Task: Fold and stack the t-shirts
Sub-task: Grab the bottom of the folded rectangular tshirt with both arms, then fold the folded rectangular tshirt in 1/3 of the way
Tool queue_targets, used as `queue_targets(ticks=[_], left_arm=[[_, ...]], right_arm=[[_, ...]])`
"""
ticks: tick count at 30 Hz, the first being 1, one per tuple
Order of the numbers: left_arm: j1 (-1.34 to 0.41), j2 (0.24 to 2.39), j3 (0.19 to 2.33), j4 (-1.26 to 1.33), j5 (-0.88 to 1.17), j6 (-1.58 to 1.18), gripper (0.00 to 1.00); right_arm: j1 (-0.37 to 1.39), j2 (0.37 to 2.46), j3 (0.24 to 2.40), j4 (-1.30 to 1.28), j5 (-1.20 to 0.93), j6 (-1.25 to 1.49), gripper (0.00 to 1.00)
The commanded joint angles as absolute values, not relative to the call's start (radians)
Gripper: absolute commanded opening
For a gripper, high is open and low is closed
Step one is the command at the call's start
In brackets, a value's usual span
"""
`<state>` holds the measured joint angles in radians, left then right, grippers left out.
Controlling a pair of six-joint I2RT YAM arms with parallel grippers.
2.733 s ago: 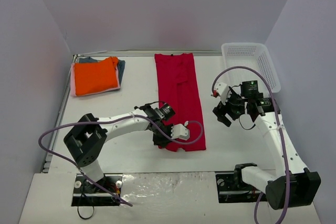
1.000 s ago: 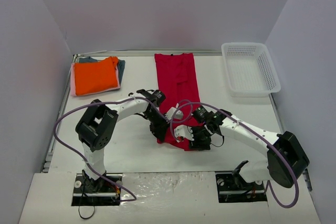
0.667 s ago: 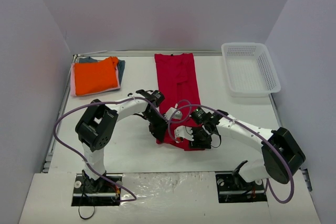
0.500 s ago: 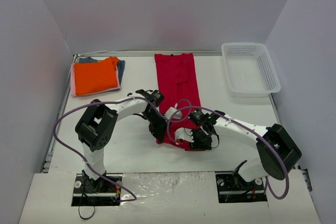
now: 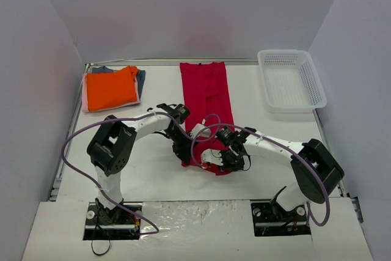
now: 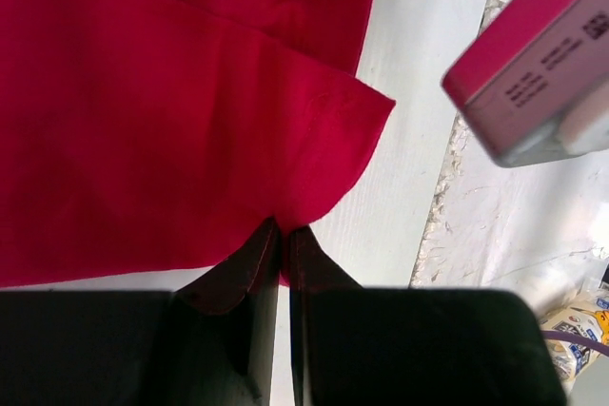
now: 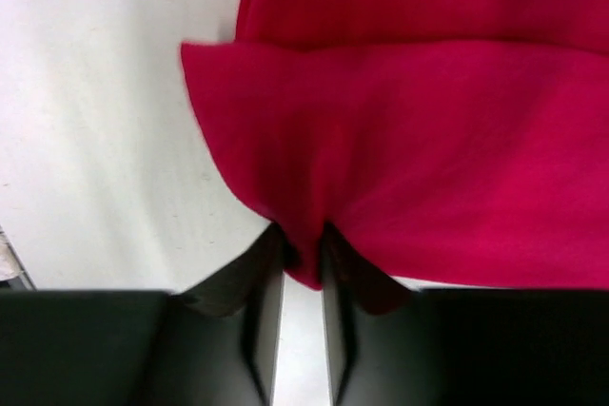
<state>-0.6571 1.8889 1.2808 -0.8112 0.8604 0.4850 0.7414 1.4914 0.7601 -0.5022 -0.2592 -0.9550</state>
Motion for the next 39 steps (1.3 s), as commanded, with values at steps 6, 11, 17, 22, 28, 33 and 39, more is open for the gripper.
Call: queue_targets(ticks=[6,11,17,22,28,33,39], left_arm=[[-0.658,1.844,1.292,-0.830,0.873,0.503,0.02],[-0.649,1.798,1.301,-0.847,0.859,0.506,0.02],[-0.649,1.697,1.264,-0.856,0.906,0.540,0.02],[-0.650,1.654,1.253,-0.914,0.922,0.607,0.02],[-0.652,1.695,1.295,-1.140,0.996,0.725,0.02],[-0.652,1.640,1.255,-1.111,0.993,0.709,0.02],[-0.652,1.602,1.243,-1.124,1.015,0.712,0.02]], right_arm=[[0.753,1.508,0.799,-0.581,-0.294,-0.930,0.03],[0.753,1.421,0.873,-0.664,-0.337,-0.914,0.00],[0.750,1.361,0.930,-0.753,-0.370,-0.908,0.00],[0.742,1.353,0.962,-0.813,-0.367,-0.930,0.00],[0.727,1.333,1.005,-0.899,-0.429,-0.963,0.00],[0.718,1.315,1.025,-0.937,-0.454,-0.988,0.00],[0.707,1.305,1.057,-0.992,-0.515,-1.014,0.00]])
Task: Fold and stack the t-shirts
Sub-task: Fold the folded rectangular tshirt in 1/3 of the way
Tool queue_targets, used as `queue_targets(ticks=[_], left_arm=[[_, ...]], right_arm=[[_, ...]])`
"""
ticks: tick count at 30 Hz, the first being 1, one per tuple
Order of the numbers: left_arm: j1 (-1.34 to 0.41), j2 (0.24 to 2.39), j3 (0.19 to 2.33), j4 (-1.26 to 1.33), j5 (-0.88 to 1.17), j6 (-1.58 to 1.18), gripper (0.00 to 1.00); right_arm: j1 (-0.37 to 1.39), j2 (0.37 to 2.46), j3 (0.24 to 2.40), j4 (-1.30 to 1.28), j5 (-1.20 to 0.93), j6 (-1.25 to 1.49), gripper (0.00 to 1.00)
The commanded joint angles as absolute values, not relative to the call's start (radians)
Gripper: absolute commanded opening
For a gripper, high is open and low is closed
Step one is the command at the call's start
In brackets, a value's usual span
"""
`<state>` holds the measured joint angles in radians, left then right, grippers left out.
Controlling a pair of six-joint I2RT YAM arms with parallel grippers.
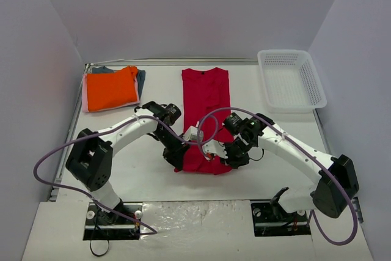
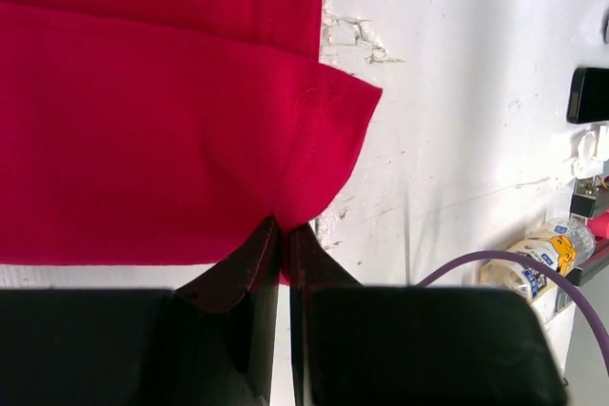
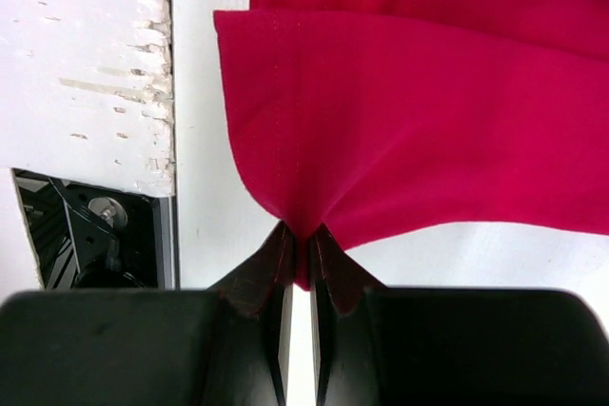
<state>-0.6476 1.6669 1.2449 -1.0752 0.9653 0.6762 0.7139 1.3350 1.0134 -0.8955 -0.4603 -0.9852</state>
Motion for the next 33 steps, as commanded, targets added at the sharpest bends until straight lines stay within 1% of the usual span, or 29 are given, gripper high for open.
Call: queue_targets(ticks=[1,4,8,12,19,33], left_arm=[[-0.653,1.600,1.243,-1.123,1.011,0.709,0.02],[-0.650,1.617,1.262,-1.117,0.990,0.686,0.02],[-0.631,1.673,1.388,-1.164,0.925,0.676,0.02],[-0.601,1.707,1.442,-1.155,0.916,0.644,0.02],[-0.565,1.726,1.488,-1.106,0.897,0.600,0.02],[-0.549,1.793,1.626,-1.037,0.772,0.538,0.02]], right_arm=[[0.707,1.305,1.066,-0.996,-0.520,-1.015,0.00],[0.704,1.318,1.083,-0.988,-0.514,-1.026,0.00],[0.692,1.342,1.104,-0.970,-0.503,-1.032,0.00],[0.660,1.354,1.121,-0.927,-0.491,-1.034,0.00],[0.565,1.382,1.158,-0.885,-0.497,-1.060,0.00],[0.466,1.509,1.253,-0.815,-0.503,-1.086,0.00]])
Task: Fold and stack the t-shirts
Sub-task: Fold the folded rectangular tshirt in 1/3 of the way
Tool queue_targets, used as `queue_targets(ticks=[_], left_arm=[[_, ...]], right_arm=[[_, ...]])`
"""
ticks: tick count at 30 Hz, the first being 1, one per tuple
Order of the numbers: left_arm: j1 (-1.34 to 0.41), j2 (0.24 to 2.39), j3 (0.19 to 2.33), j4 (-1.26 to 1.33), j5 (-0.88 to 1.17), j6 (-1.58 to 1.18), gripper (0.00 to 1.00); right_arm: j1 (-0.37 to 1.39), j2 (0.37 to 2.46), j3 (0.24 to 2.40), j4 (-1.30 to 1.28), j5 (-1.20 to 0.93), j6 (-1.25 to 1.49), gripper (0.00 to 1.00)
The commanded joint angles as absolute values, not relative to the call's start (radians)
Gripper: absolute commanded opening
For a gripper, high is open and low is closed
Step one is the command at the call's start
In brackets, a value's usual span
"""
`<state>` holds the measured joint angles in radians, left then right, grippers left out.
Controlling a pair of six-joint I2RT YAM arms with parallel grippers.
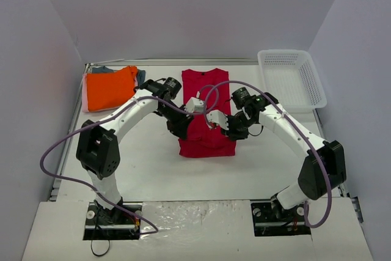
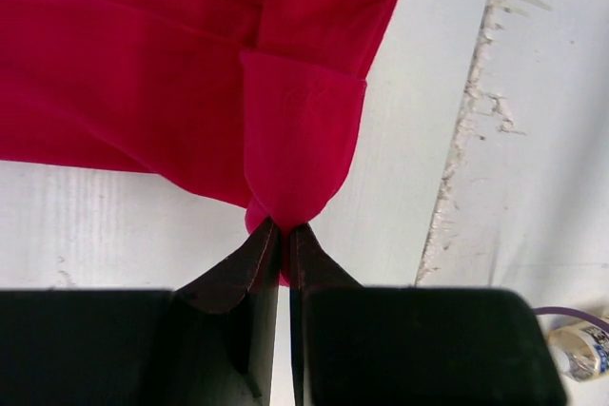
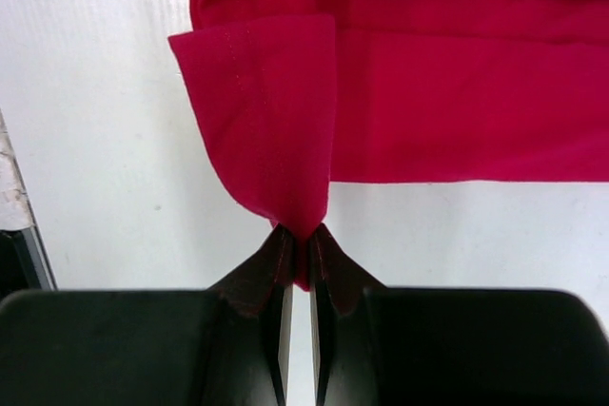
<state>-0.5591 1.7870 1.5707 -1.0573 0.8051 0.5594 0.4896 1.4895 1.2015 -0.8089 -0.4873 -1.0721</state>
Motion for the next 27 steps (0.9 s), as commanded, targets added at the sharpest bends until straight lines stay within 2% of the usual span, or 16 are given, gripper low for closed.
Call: queue_targets(ticks=[1,27], left_arm=[[-0.548,1.805,1.637,-1.037,0.766,0.538,0.02],[-0.500,2.045,1.930,-1.031,0.661,0.580,0.02]], right_arm=[[0.462,1.525,1.262,-0.813,-0.505,-1.092,0.00],[0.314,1.835,1.532,-0.804,-0.546,-1.183,0.00]])
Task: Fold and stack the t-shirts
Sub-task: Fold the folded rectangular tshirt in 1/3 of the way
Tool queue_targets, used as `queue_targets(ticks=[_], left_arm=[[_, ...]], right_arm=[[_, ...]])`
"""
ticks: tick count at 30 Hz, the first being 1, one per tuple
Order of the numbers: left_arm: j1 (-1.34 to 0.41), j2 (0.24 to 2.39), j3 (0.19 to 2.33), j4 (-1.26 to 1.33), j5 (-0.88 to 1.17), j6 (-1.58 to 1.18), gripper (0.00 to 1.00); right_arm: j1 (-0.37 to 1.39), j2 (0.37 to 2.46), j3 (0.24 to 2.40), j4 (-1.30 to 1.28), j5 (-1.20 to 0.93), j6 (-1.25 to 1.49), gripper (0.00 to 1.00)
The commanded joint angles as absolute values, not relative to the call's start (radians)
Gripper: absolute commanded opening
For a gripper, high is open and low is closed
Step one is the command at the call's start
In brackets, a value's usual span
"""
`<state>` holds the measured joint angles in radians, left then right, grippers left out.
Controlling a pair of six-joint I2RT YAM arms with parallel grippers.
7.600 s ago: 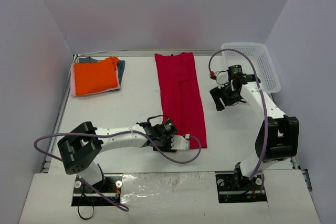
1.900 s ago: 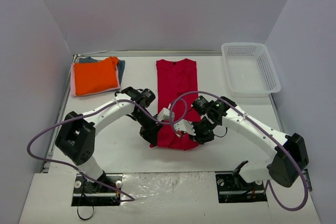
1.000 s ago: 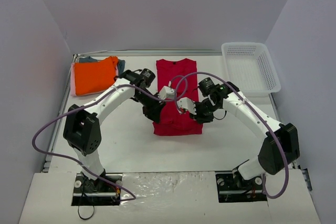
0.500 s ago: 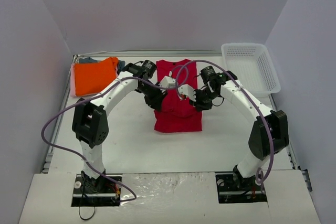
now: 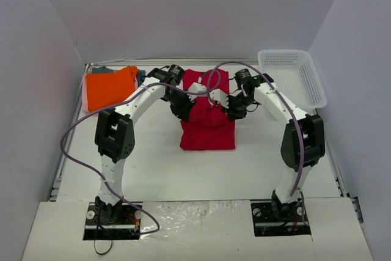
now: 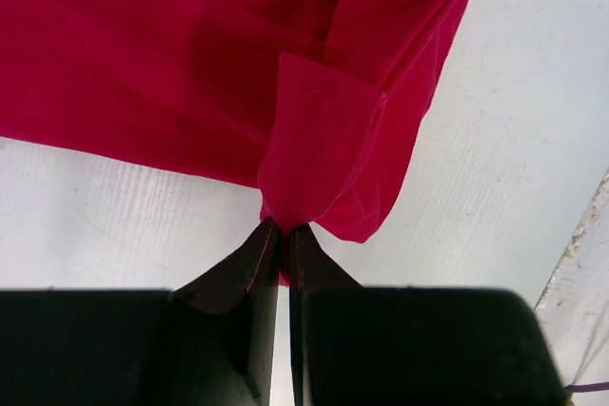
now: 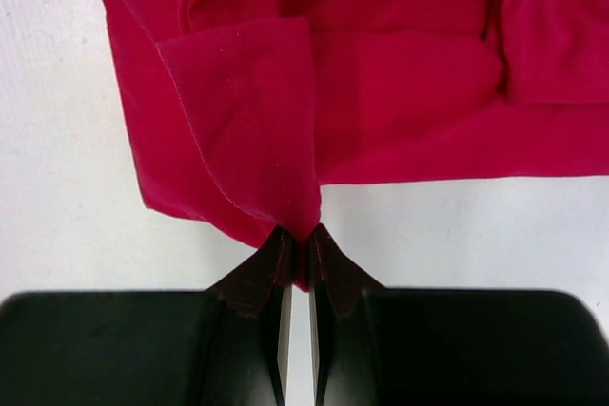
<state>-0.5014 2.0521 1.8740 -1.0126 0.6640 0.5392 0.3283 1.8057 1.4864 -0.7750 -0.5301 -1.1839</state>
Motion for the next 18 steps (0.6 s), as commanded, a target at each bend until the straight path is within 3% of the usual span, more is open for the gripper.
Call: queue_targets(ticks=[1,18], left_arm=[[-0.497,2.049,1.936,-1.029,0.657,0.581,0.02],[-0.488,2.161,2.072,-1.032,0.588,0.624,0.02]], right_arm=[[0.313,1.844,1.548,-0.802,-0.548,-1.184,0.00],[0.273,1.986,1.657,-0.801,-0.572,-1.198,0.00]])
